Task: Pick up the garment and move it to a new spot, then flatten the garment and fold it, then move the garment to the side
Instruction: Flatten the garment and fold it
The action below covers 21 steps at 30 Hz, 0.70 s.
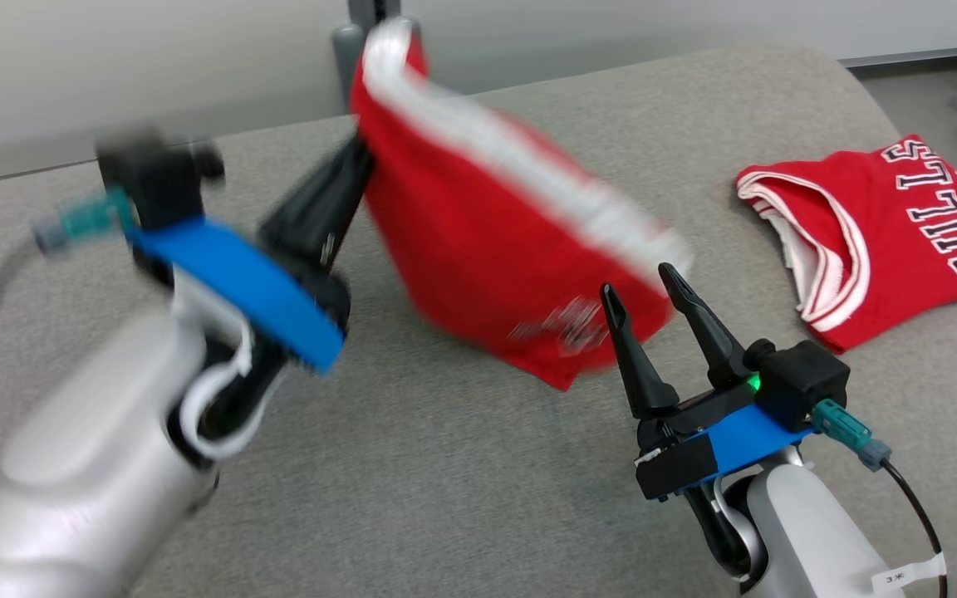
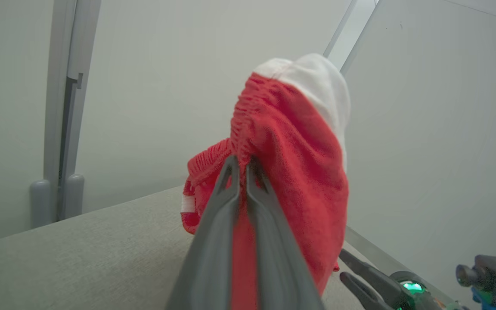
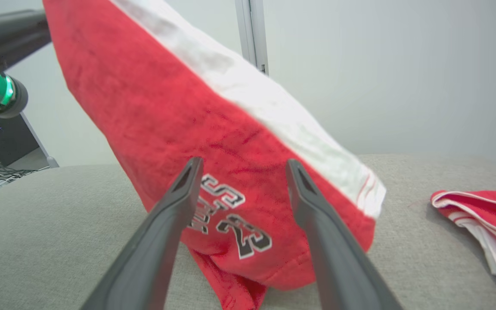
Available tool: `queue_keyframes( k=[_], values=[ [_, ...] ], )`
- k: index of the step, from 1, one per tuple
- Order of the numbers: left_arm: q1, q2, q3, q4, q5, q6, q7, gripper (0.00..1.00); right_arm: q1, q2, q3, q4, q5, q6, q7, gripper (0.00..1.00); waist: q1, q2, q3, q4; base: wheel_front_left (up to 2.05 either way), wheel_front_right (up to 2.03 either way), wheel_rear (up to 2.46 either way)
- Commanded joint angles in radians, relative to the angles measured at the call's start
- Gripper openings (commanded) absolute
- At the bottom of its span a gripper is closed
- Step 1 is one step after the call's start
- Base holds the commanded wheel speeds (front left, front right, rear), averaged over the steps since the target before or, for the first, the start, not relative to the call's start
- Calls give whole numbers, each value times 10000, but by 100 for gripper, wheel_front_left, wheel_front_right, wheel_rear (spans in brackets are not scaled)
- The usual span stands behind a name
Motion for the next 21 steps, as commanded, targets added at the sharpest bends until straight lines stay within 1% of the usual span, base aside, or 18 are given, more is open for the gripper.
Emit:
queue_keyframes(
  k=[1, 2, 4, 6, 8, 12, 17, 19, 21],
  values=[
    [507, 5, -181, 469, 342, 121, -436, 0, 74, -1, -42, 7, -81, 1, -46, 100, 0, 0, 58, 177, 0, 0, 0],
    [838, -30, -327, 857, 605, 267, -760, 0, 75, -3, -78, 6, -137, 1, -46, 100, 0, 0, 58, 272, 0, 0, 0],
    [1460, -295, -469, 1606, 971, 564, -1325, 0, 76, -23, -170, -7, -206, 1, -46, 100, 0, 0, 47, 464, 0, 0, 0],
    [2016, -566, -536, 2216, 1325, 864, -1623, 0, 87, -79, -276, -37, -258, 1, -46, 100, 0, 0, 34, 662, 0, 0, 0],
    [2599, -902, -355, 2685, 1514, 1121, -1749, 0, 133, -145, -366, -57, -294, 1, -46, 100, 0, 0, -10, 850, 0, 0, 0],
    [3556, -1502, 469, 3113, 2244, 1537, -1804, 0, 276, -266, -468, -98, -375, 1, -46, 100, 0, 0, -128, 1205, 0, 0, 0],
    [4883, -2210, 1451, 3017, 3123, 1673, -1804, 0, 370, -429, -572, -96, -413, 1, -48, 100, 0, 0, -329, 1605, 0, 0, 0],
    [5315, -2382, 1679, 2948, 3480, 1656, -1805, 100, 450, -462, -606, -114, -437, 1, -40, 100, 0, 0, -417, 1753, 0, 0, 0],
    [5639, -2515, 1919, 2820, 3800, 1715, -1804, 100, 499, -521, -664, -154, -428, 1, -6, 100, 0, 0, -511, 1895, 0, 0, 0]
  ],
)
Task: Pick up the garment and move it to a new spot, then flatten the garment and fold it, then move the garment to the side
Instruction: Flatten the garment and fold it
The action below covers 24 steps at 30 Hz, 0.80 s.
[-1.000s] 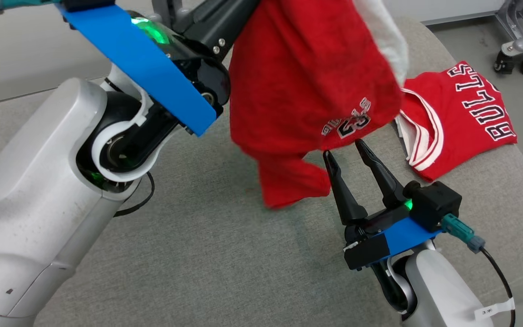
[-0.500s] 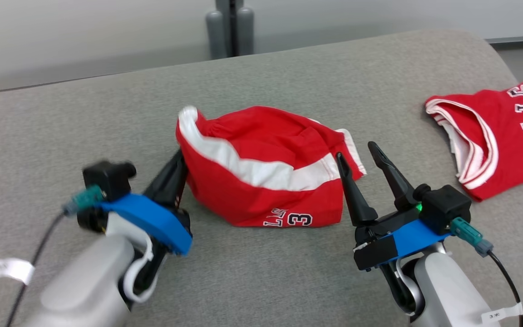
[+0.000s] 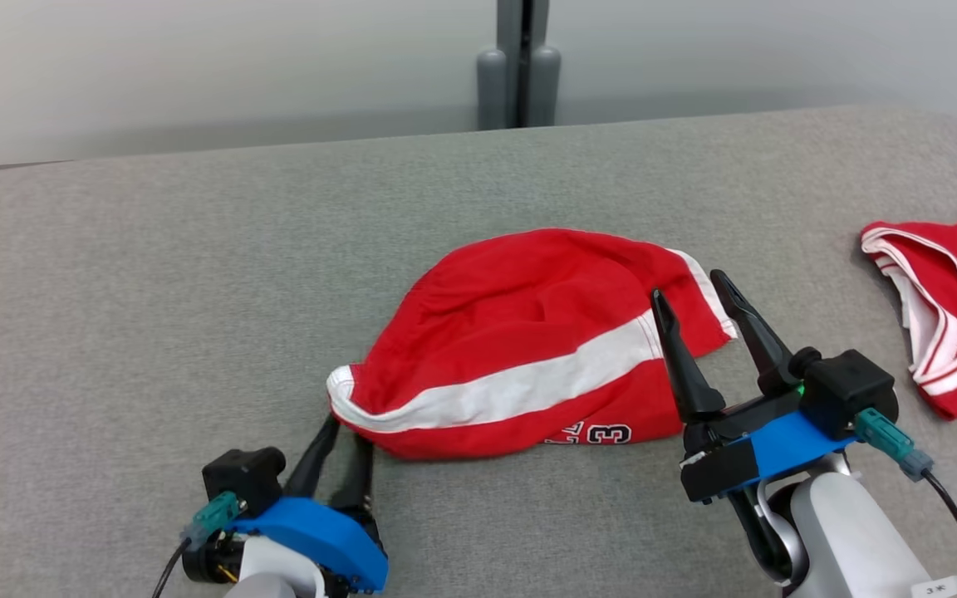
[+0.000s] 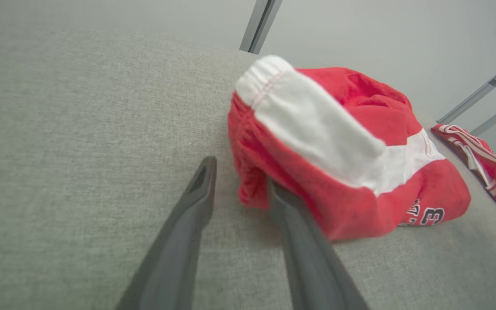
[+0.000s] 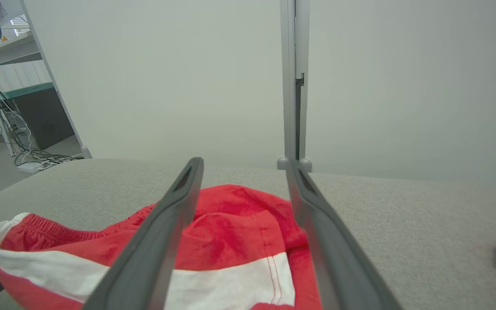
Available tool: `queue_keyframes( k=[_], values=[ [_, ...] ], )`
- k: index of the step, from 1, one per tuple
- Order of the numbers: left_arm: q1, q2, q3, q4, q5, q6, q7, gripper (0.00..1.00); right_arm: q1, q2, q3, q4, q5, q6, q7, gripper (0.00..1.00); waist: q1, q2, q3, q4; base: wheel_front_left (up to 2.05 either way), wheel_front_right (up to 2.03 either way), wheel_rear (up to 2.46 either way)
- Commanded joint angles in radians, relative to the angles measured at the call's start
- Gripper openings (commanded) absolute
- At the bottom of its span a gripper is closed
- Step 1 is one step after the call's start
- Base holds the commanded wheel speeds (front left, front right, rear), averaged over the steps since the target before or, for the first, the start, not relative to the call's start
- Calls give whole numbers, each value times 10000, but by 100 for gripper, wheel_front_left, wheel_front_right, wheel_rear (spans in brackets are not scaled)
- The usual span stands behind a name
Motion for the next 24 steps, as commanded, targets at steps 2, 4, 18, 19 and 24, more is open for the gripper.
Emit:
queue_keyframes(
  k=[2, 4, 18, 19, 24],
  values=[
    [348, -22, 408, -247, 425, 20, -42, 100, 182, -140, -94, -88, -7, 1, 31, 100, 1, 0, -124, 166, 0, 0, 0],
    [545, -2, 721, -548, 758, -9, -43, 100, 239, -221, -214, -189, -12, 1, 76, 100, 1, 0, -243, 289, 0, 0, 0],
    [1255, 184, 3537, -2980, 3064, -269, -43, 100, 1098, -222, -1100, -826, -104, 1, 375, 100, 1, 0, -916, 616, 0, 0, 0],
    [1181, 182, 3648, -3001, 3298, -321, -41, 100, 1177, -202, -1184, -855, -100, 1, 393, 100, 1, 0, -962, 609, 0, 0, 0],
    [1070, 149, 3963, -2871, 4130, -408, -41, 100, 1460, -135, -1468, -970, -93, 1, 500, 100, 1, 0, -1141, 528, 0, 0, 0]
  ],
)
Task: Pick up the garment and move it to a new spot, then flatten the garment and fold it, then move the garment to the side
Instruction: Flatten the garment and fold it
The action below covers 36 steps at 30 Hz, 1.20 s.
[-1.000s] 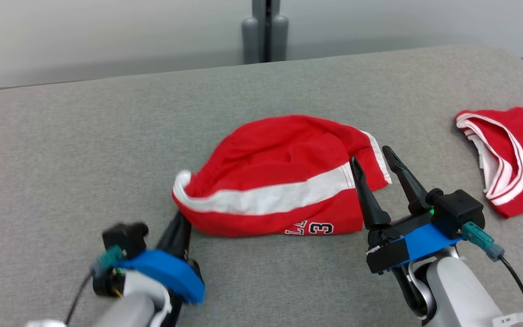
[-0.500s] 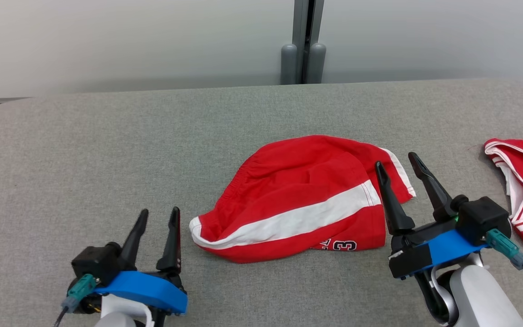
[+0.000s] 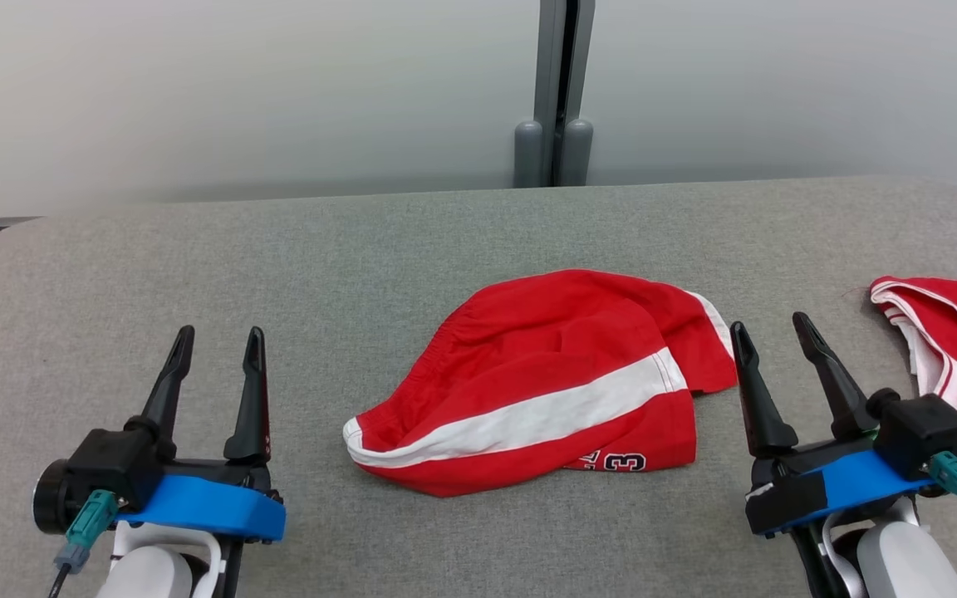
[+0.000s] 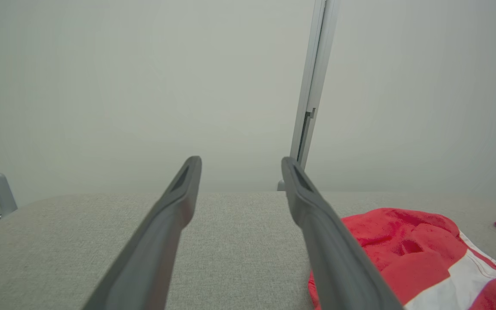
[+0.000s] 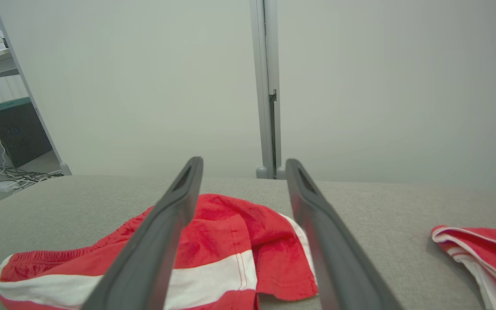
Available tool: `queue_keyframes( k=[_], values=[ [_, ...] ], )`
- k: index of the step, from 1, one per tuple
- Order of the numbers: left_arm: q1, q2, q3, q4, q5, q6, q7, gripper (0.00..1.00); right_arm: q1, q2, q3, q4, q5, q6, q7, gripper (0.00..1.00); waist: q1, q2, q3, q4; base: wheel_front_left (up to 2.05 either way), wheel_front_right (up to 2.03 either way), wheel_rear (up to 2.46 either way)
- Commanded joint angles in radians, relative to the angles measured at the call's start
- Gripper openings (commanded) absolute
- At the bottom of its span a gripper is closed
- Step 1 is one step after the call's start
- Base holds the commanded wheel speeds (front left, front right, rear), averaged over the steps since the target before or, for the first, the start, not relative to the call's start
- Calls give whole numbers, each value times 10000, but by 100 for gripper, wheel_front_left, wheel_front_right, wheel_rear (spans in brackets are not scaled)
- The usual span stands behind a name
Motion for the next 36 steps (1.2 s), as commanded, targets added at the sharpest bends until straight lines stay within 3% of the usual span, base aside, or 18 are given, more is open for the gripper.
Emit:
queue_keyframes(
  k=[1, 8, 36],
  values=[
    [-74, 5, 117, 82, 146, -21, -39, 100, 155, 8, -39, -36, -9, 1, 42, 100, 1, 0, -82, -76, 0, 0, 0],
    [392, 105, 482, 737, 862, -130, -40, 100, 565, 160, -208, -152, -88, 1, 257, 100, 1, 0, -396, -331, 0, 0, 0],
    [555, -292, 1043, 1833, 725, -567, -40, 100, 851, 467, -629, -165, -346, 1, 1082, 100, 1, 0, -545, -230, 0, 0, 0]
  ],
)
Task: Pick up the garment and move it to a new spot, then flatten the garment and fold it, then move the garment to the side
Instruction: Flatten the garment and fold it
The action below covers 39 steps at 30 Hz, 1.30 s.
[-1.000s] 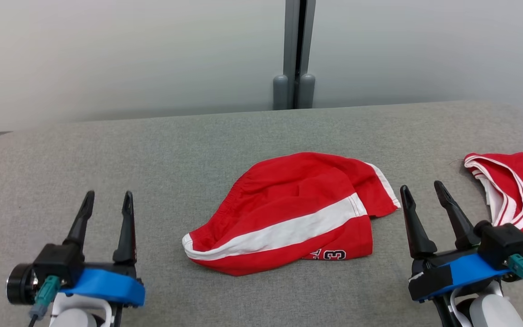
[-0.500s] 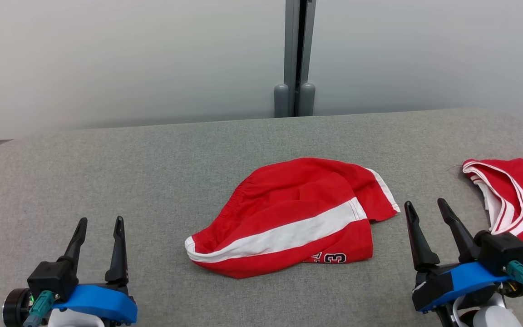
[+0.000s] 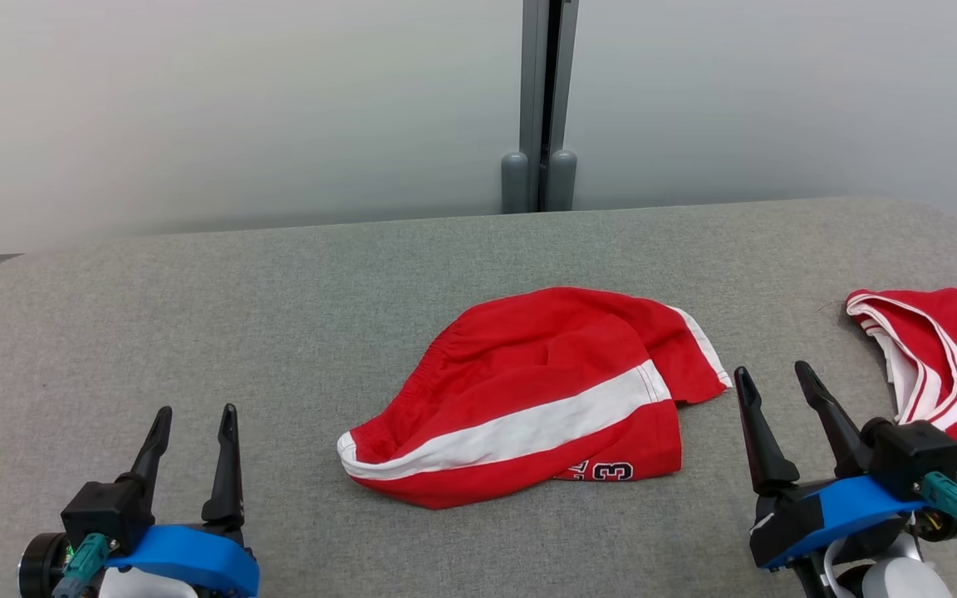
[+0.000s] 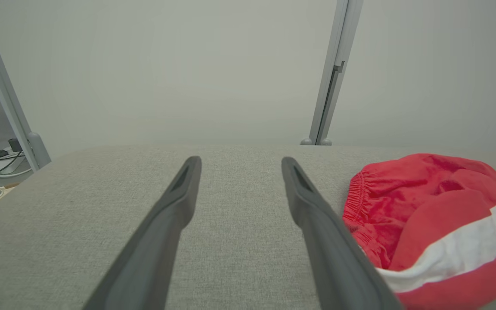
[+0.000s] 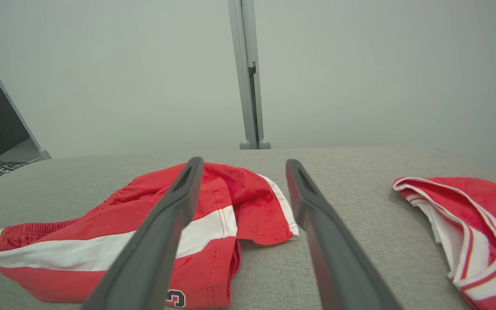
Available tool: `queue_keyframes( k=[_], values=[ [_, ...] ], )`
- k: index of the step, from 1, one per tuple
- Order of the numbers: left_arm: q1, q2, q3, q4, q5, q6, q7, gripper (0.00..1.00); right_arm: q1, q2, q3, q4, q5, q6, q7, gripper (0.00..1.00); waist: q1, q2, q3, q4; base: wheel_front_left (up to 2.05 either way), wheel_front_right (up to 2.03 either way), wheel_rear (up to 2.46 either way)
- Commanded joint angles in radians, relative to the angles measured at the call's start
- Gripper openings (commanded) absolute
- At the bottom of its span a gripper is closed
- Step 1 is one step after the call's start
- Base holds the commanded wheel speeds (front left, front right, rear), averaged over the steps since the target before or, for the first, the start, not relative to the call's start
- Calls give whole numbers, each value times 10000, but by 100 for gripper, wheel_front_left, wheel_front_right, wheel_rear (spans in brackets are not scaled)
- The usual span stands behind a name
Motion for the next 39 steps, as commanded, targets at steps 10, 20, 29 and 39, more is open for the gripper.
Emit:
queue_keyframes(
  k=[10, 20, 29, 39],
  values=[
    [-736, -340, -758, 375, -592, -518, 1327, 100, -211, -107, 169, -138, 33, 1, 109, 100, 1, 0, 158, 40, 0, 0, 0],
    [-1559, -498, -1357, 929, -1643, -680, 4256, 100, -583, -98, 575, -89, 120, 1, 95, 100, 1, 0, 602, -203, 0, 0, 0],
    [-1634, -573, -1356, 823, -2275, -679, 5217, 100, -823, -108, 671, 98, 155, 1, -1, 100, 1, 0, 930, -282, 0, 0, 0],
    [-1707, -660, -1401, 870, -2875, -718, 5394, 0, -1660, -151, 1299, 1270, 680, -1, 1438, 100, 1, 0, 1191, -235, 0, 0, 0]
  ],
)
